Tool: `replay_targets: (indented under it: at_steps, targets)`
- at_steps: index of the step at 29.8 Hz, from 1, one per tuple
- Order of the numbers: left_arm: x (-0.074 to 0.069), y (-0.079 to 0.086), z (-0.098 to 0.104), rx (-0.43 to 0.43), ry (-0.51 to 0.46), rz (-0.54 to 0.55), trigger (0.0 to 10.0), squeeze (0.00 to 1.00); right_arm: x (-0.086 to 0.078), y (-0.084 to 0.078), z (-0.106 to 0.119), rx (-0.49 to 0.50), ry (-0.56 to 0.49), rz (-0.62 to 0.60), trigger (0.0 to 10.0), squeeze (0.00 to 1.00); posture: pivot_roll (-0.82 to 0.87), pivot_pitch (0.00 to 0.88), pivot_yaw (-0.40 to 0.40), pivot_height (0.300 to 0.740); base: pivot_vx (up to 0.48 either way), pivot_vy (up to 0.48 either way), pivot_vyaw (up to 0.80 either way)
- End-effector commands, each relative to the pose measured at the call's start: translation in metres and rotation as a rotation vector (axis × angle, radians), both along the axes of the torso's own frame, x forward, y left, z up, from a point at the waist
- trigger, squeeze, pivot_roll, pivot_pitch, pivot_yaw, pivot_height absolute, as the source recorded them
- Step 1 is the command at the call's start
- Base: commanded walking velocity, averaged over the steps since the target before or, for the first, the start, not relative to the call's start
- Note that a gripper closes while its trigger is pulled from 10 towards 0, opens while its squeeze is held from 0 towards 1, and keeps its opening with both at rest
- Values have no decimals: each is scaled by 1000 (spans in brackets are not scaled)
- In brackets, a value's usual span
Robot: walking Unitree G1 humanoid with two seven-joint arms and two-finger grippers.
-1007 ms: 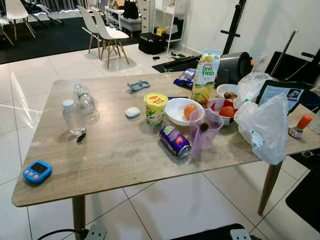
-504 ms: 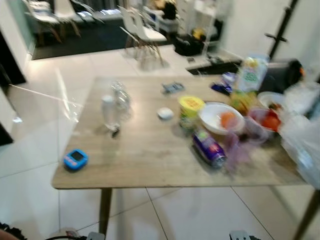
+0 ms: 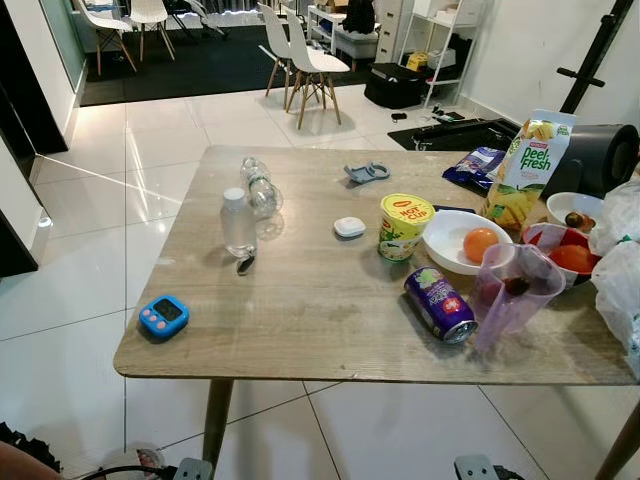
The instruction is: Restocking fridge
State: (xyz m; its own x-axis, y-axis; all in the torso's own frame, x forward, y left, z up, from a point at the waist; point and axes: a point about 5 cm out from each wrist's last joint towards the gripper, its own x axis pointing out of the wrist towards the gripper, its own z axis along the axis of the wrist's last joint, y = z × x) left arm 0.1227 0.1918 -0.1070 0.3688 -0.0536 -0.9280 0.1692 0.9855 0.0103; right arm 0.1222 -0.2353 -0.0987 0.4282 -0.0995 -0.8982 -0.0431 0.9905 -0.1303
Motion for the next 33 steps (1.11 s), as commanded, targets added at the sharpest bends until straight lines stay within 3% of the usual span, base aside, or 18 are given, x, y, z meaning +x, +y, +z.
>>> replay_targets:
  at_steps: [1,17,23,33]
  targets:
    - [-6,-4,-2,-15,25,1,10000,0,1,-4,1,-11,-3,0,10000,0,81,0,-33,740,0,-472,0]
    - [-6,-5,-2,-26,21,11,10000,0,1,-2,1,-4,-2,-3,10000,0,81,0,-30,740,0,0,0]
    - [-5,-6,-2,-37,15,15,10000,0,1,-2,1,-3,-2,-4,10000,0,81,0,-30,740,0,-457,0]
    - [-6,-5,-2,-28,9,34,10000,0,1,-2,1,-4,-2,-3,10000,0,83,0,-31,740,0,0,0]
